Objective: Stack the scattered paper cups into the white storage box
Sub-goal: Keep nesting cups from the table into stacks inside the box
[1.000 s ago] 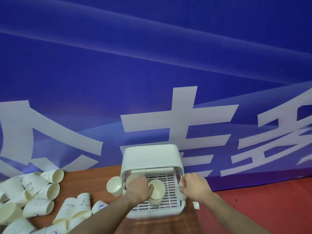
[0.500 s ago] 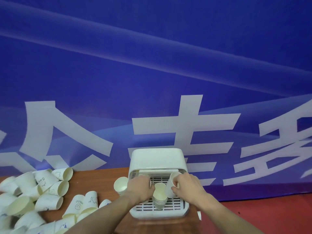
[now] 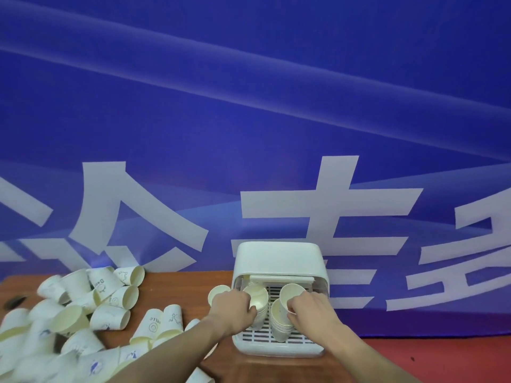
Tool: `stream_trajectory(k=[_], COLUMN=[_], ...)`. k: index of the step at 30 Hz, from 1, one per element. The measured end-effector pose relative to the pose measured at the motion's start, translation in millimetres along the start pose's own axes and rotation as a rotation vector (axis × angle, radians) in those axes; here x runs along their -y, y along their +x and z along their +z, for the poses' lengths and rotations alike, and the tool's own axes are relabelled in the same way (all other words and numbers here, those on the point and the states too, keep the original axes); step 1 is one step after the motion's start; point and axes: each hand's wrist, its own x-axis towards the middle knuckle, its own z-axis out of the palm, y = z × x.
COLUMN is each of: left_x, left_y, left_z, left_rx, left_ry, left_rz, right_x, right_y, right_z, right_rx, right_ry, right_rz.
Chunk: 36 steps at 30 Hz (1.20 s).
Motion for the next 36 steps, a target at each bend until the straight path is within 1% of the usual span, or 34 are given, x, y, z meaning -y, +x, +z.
stream_trajectory(k=[6, 16, 29, 31, 36], left_x=[11, 17, 33, 35, 40], left_y=[8, 22, 24, 24, 15], left_z=[4, 16, 25, 24, 14], left_rx=[0.025, 0.040, 0.058, 0.047, 0.009], left_ry=[0.013, -0.007, -0.056, -0.051, -0.050], left_rz=[0.017, 0.038, 0.011, 0.011, 0.008], right_x=[12, 20, 14, 13, 15], right_y=[15, 26, 37, 36, 34], right_z=[6, 19, 43, 41, 29], right_rx=[0.070, 0.153, 0.319, 0.316, 0.248], right_ry=[-0.076, -0.133, -0.077, -0.074, -0.044], right_rz=[-0.044, -0.090, -0.030, -0.023, -0.041])
